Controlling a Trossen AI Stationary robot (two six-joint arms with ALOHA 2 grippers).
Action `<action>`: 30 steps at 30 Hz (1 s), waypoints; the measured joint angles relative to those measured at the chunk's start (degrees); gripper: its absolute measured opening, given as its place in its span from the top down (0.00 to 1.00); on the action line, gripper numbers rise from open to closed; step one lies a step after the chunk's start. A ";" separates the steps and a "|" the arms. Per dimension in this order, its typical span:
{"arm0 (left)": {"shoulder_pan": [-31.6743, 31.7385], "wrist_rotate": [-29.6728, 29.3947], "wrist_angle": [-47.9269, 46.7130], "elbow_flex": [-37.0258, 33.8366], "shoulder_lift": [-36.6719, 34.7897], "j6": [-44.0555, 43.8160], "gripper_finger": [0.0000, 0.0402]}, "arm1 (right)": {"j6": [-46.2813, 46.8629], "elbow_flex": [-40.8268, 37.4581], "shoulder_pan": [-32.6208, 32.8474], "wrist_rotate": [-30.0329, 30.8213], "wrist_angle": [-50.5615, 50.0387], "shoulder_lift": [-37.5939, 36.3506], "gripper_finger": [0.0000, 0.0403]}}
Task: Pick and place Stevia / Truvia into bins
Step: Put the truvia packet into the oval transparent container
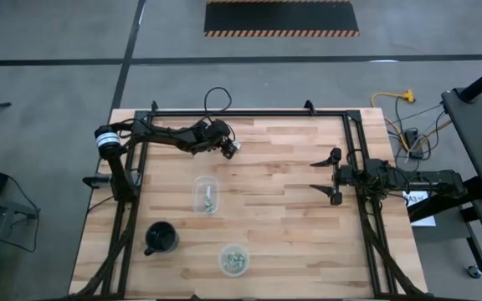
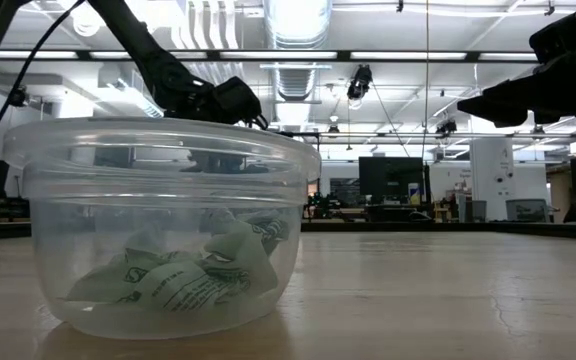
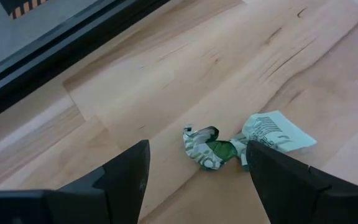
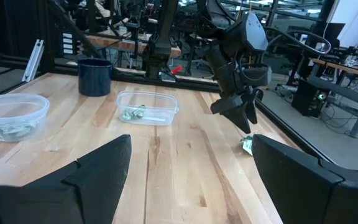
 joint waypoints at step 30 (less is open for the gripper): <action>1.12 1.19 -3.14 8.23 9.53 2.79 0.38 | 0.00 0.00 -0.04 0.00 0.01 0.11 0.19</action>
